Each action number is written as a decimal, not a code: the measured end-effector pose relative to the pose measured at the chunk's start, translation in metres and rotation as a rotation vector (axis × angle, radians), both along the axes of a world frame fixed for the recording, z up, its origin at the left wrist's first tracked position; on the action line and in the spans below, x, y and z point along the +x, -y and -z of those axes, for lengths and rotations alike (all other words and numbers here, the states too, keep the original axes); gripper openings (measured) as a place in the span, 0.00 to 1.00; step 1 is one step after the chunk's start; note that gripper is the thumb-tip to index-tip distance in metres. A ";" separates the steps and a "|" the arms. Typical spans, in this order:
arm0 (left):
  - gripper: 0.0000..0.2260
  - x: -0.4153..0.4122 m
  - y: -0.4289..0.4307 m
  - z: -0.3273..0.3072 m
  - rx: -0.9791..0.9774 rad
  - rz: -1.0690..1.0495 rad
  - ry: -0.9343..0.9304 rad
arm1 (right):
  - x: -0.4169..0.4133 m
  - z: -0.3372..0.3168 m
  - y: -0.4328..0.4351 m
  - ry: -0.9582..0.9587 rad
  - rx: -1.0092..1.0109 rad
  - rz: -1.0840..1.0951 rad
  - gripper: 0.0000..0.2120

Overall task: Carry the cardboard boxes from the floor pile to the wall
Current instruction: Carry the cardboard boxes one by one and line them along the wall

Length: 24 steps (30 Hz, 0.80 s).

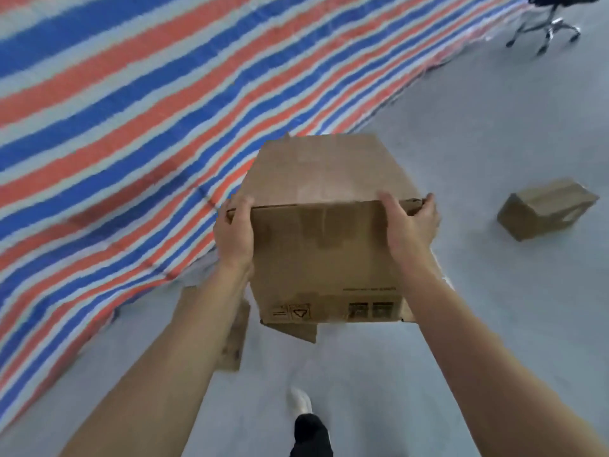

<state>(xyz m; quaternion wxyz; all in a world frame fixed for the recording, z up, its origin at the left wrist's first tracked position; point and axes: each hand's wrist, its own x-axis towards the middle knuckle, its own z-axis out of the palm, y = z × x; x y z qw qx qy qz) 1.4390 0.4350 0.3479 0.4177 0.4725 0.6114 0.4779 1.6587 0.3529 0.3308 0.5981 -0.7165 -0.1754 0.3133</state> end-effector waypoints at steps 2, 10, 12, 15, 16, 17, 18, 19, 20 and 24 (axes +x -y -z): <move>0.18 -0.046 0.023 -0.028 0.013 -0.109 0.023 | -0.039 -0.023 -0.001 -0.035 0.068 -0.126 0.43; 0.15 -0.237 0.145 -0.111 0.135 -0.530 0.126 | -0.229 -0.102 0.033 -0.081 0.309 -0.568 0.39; 0.15 -0.297 0.189 -0.124 0.183 -0.638 0.156 | -0.293 -0.125 0.057 -0.053 0.381 -0.695 0.39; 0.13 -0.381 0.254 -0.136 0.222 -0.757 0.171 | -0.389 -0.141 0.092 -0.017 0.447 -0.832 0.40; 0.14 -0.394 0.267 -0.136 0.223 -0.786 0.172 | -0.405 -0.144 0.099 -0.014 0.455 -0.855 0.40; 0.15 -0.436 0.301 -0.138 0.248 -0.852 0.179 | -0.454 -0.148 0.121 -0.005 0.471 -0.914 0.39; 0.15 -0.473 0.334 -0.139 0.269 -0.900 0.192 | -0.497 -0.150 0.142 0.007 0.468 -0.963 0.40; 0.15 -0.502 0.359 -0.140 0.279 -0.946 0.208 | -0.532 -0.151 0.158 0.012 0.475 -0.995 0.40; 0.16 -0.531 0.384 -0.140 0.290 -0.994 0.215 | -0.565 -0.153 0.176 0.006 0.487 -1.041 0.41; 0.19 -0.641 0.487 -0.139 0.328 -1.194 0.258 | -0.709 -0.154 0.244 -0.002 0.504 -1.206 0.40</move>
